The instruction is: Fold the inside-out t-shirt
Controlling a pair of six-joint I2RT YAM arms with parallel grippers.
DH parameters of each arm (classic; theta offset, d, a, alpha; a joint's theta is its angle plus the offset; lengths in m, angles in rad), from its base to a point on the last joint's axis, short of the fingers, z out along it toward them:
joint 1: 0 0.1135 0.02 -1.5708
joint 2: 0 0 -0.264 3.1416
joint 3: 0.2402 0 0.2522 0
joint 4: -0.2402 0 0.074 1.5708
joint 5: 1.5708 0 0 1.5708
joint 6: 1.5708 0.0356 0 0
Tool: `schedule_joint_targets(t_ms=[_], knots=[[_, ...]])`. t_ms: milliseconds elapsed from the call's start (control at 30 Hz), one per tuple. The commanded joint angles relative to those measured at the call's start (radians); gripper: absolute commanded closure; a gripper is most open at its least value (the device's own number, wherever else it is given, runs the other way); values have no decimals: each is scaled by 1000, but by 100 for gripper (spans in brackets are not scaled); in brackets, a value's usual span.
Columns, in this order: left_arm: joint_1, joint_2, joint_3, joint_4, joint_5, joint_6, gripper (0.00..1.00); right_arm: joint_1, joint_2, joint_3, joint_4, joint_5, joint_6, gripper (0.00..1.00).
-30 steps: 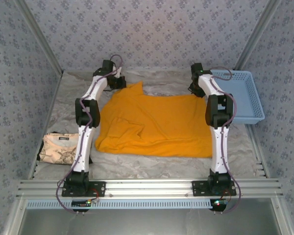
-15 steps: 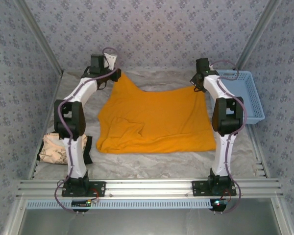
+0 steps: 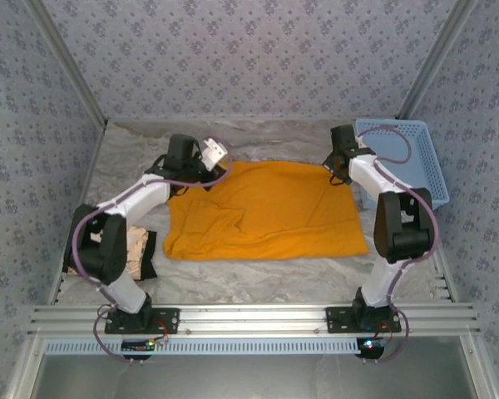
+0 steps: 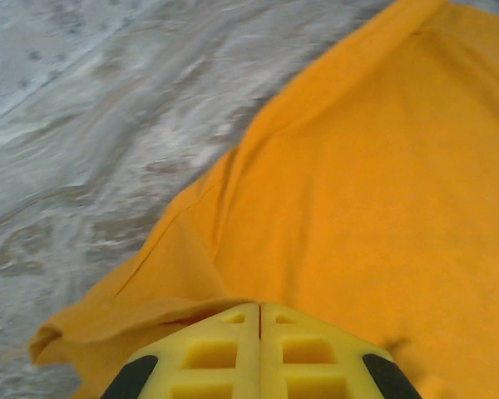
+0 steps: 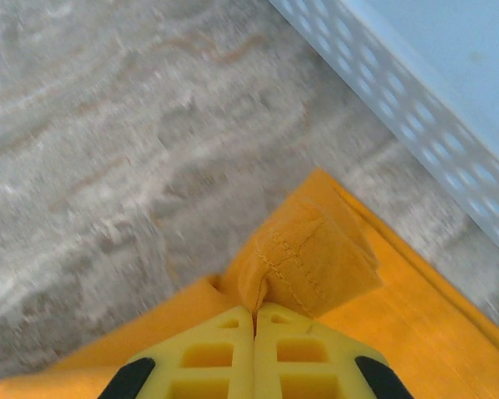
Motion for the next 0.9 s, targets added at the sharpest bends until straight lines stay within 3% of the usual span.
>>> schedule_joint_targets(t_ms=[0,100,233,533,700,767,800,833,867], knots=[[-65,-101,-99,-76,-69,21,100,33,-65,-95,-10,57,42,100],[-118,-231,-202,-88,-239,-68,100,40,-98,-176,-35,78,58,100],[-115,-411,-302,-83,-368,-106,100,30,-143,-213,-51,76,-3,100],[-73,-538,-293,-204,-367,-162,100,-57,-176,-156,-133,34,-84,100],[-73,-634,-318,-307,-342,-212,100,-1,-227,-250,-109,158,-109,99],[-73,-660,-328,-336,-300,-242,91,-2,-230,-267,-112,148,-102,90],[-73,-670,-330,-352,-304,-277,70,-2,-230,-267,-120,141,-107,73],[-73,-680,-329,-373,-310,-305,48,1,-234,-262,-132,140,-115,66],[-73,-691,-325,-392,-317,-316,41,6,-240,-260,-140,142,-123,66]])
